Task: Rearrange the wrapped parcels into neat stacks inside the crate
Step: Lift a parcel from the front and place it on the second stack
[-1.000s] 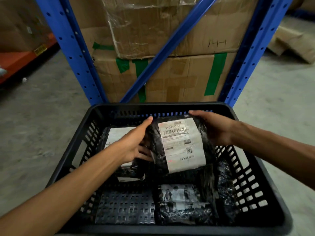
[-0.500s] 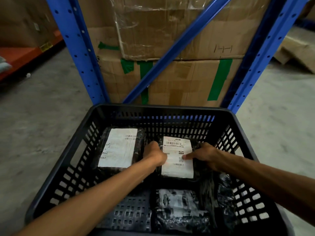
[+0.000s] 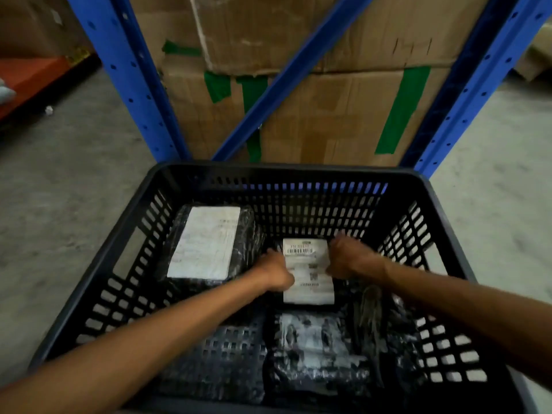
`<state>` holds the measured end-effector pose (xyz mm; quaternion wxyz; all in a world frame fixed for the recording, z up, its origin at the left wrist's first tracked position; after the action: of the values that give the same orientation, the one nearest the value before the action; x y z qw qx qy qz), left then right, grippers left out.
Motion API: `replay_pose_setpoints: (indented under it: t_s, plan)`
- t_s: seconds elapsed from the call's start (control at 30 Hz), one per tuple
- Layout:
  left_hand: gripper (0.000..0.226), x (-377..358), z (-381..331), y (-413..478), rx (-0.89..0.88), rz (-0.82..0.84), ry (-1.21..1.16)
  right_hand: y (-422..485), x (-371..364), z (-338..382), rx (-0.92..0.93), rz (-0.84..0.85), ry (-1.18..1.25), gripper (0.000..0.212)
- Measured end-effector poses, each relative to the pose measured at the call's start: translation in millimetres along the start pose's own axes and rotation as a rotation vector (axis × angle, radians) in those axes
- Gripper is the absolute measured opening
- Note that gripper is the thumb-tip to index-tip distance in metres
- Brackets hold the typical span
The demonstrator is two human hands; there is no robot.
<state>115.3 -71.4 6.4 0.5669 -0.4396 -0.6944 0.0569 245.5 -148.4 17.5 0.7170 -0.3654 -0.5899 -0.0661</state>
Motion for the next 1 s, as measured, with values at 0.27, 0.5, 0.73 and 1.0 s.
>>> replay_pose_setpoints:
  t_s: [0.27, 0.5, 0.73, 1.0]
  plan:
    - [0.074, 3, 14, -86, -0.408, 0.370, 0.410, -108, 31, 21, 0.403, 0.189, -0.035, 0.040]
    - [0.069, -33, 29, -89, -0.509, 0.547, 0.508, -143, -42, 29, 0.520, 0.468, -0.160, 0.048]
    - [0.046, -40, 30, -86, -0.610, 0.481, 0.542, -140, -44, 26, 0.588, 0.199, -0.088, 0.037]
    - [0.038, 36, 33, -72, -0.572, 0.383, -0.005, -112, 19, -9, 0.419, 0.341, 0.505, 0.018]
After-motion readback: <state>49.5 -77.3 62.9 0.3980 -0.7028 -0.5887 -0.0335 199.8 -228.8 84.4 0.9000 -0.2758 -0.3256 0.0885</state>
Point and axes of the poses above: each hand's wrist, its own y-axis towards the middle knuckle, its own x-axis out of the back of the hand, z = x × y, the point moved 5 cm from there along y, towards the middle knuckle, and after that the axes turned 5 degrees about -z, right-handed, at the moved point
